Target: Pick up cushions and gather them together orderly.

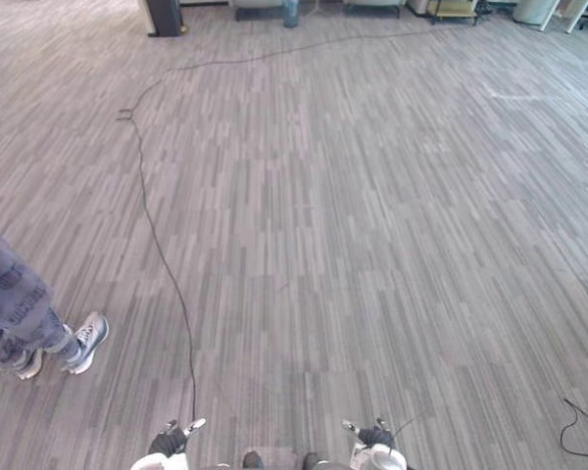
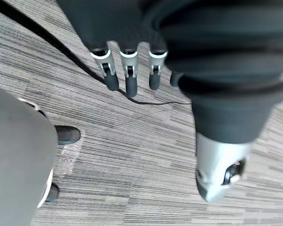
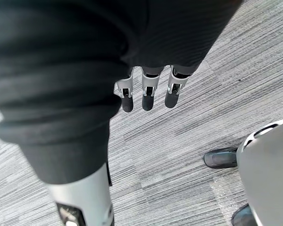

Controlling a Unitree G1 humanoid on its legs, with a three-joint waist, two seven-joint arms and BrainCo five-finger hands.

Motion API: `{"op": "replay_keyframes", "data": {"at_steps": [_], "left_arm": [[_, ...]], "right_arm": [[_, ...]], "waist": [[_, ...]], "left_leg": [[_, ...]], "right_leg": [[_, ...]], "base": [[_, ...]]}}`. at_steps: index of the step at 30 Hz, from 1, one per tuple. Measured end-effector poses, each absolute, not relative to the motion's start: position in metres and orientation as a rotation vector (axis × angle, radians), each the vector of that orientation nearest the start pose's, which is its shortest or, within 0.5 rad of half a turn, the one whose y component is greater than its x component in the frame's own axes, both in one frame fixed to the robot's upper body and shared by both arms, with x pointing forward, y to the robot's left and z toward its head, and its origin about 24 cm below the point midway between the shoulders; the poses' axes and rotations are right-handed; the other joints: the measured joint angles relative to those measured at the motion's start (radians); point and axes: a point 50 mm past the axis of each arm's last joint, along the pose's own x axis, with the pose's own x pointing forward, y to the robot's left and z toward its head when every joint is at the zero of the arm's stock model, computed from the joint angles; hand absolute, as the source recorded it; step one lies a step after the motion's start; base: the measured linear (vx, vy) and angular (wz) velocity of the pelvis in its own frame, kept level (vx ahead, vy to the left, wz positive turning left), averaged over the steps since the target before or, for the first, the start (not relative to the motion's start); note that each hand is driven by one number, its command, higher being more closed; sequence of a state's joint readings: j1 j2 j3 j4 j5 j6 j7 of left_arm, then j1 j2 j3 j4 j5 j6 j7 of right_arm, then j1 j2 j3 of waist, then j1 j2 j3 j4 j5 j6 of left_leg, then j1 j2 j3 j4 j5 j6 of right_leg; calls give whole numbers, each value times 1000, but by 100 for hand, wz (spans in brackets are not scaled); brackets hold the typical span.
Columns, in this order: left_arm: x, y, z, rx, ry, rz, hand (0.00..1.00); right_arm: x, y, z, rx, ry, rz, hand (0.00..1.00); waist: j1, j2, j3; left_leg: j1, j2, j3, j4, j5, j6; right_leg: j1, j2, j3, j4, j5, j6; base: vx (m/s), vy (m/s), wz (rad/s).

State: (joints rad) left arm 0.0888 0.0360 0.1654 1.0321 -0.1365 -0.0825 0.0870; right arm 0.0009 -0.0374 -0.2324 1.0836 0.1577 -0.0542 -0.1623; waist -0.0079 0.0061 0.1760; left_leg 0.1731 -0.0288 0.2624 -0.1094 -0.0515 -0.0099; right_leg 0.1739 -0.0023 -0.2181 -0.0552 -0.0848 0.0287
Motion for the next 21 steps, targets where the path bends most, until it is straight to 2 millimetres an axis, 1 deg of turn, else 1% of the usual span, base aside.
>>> {"op": "replay_keyframes", "data": {"at_steps": [2, 3, 4, 5, 6, 7, 8, 9, 10, 11, 12, 13, 14, 15, 16, 17, 18, 19, 20, 21], "left_arm": [[99, 194, -159, -120, 1024, 355, 0], [101, 198, -157, -109, 1017, 358, 0], [109, 201, -155, -103, 998, 359, 0], [115, 204, -153, -116, 974, 373, 0], [121, 205, -149, -138, 944, 389, 0], [122, 206, -149, -151, 933, 403, 0], [122, 206, -148, -155, 929, 406, 0], [123, 206, -148, -155, 927, 405, 0], [124, 205, -147, -158, 918, 405, 0], [126, 205, -146, -160, 911, 405, 0], [126, 205, -146, -167, 906, 408, 0], [127, 205, -145, -173, 902, 411, 0], [127, 205, -145, -173, 900, 414, 0], [130, 206, -144, -172, 889, 412, 0], [131, 207, -143, -173, 879, 419, 0], [131, 213, -142, -177, 866, 442, 0], [131, 214, -142, -178, 866, 450, 0], [131, 215, -142, -176, 869, 451, 0], [130, 214, -143, -171, 877, 444, 0], [129, 214, -144, -162, 886, 442, 0]], "right_arm": [[116, -200, -156, 143, 1028, -468, 0], [116, -199, -156, 145, 1030, -468, 0], [116, -200, -156, 146, 1028, -470, 0], [116, -202, -156, 154, 1025, -484, 0], [116, -204, -155, 160, 1019, -499, 0], [118, -205, -155, 159, 1015, -502, 0], [117, -206, -155, 158, 1016, -510, 0], [116, -208, -155, 152, 1017, -515, 0], [116, -211, -154, 146, 1016, -518, 0], [116, -211, -154, 143, 1014, -518, 0], [117, -212, -154, 141, 1013, -520, 0], [117, -212, -154, 139, 1014, -521, 0], [116, -212, -154, 136, 1019, -521, 0], [117, -208, -155, 141, 1021, -510, 0], [120, -204, -154, 150, 1017, -500, 0], [120, -198, -156, 162, 1023, -490, 0], [117, -198, -156, 157, 1029, -490, 0], [117, -199, -156, 156, 1030, -492, 0], [117, -199, -156, 155, 1030, -490, 0], [118, -198, -156, 154, 1026, -487, 0]], "waist": [[-1, 0, 1], [-2, -7, 3], [-4, -16, 17], [3, -18, 44], [11, -14, 62], [11, -15, 70], [11, -7, 71], [11, -3, 71], [13, -2, 71], [14, -3, 71], [14, -3, 71], [15, -1, 73], [22, -7, 71], [23, -20, 68], [23, -24, 71], [30, -33, 65], [38, -36, 62], [42, -37, 60], [42, -42, 55], [42, -45, 53]], "left_leg": [[-22, 1, -3, 10, -3, -3], [-70, 3, -10, 70, -30, -9], [-160, 23, 7, 241, -101, -22], [-250, 67, 69, 457, -159, -39], [-328, 122, 130, 649, -196, -45], [-367, 167, 170, 748, -222, -25], [-396, 206, 197, 775, -233, -24], [-411, 221, 206, 762, -231, -23], [-438, 225, 208, 694, -218, -16], [-459, 215, 201, 616, -188, -21], [-475, 202, 190, 536, -147, -33], [-486, 184, 174, 426, -77, -38], [-479, 151, 169, 363, 60, -39], [-472, 123, 193, 381, 25, 19], [-489, 125, 193, 422, -11, 30], [-511, 132, 194, 515, -71, 61], [-508, 142, 201, 585, -139, 70], [-497, 143, 201, 604, -170, 69], [-474, 142, 208, 605, -202, 64], [-449, 136, 212, 596, -222, 62]], "right_leg": [[-19, -1, -8, 18, -13, -7], [-49, -12, -23, 48, -32, -14], [-74, -26, -41, 79, -50, -26], [-66, -28, -52, 95, -64, -37], [-45, -28, -54, 105, -84, -47], [-29, -28, -56, 105, -102, -48], [-6, -32, -57, 108, -116, -40], [4, -37, -54, 109, -125, -32], [6, -58, -45, 118, -143, -15], [6, -77, -38, 123, -154, 0], [8, -96, -30, 123, -164, 16], [18, -117, -19, 119, -177, 38], [27, -153, -1, 118, -195, 67], [33, -184, 4, 113, -192, 67], [34, -188, 5, 109, -173, 60], [40, -197, 6, 111, -144, 78], [46, -210, 18, 152, -137, 88], [33, -217, 24, 208, -138, 89], [-13, -234, 34, 333, -141, 111], [-73, -255, 42, 488, -126, 129]], "base": [[-30, -24, 12], [-12, -44, 36], [-4, -73, 49], [9, -67, 42], [16, -33, 22], [67, 38, 8], [126, 99, 5], [170, 173, -6], [187, 193, -15], [245, 251, -21], [268, 233, -22], [402, 336, -30], [471, 353, -31], [493, 336, -26], [500, 284, -16], [483, 265, -12], [562, 328, -10], [461, 282, -15], [370, 224, -17], [437, 248, -13]]}}
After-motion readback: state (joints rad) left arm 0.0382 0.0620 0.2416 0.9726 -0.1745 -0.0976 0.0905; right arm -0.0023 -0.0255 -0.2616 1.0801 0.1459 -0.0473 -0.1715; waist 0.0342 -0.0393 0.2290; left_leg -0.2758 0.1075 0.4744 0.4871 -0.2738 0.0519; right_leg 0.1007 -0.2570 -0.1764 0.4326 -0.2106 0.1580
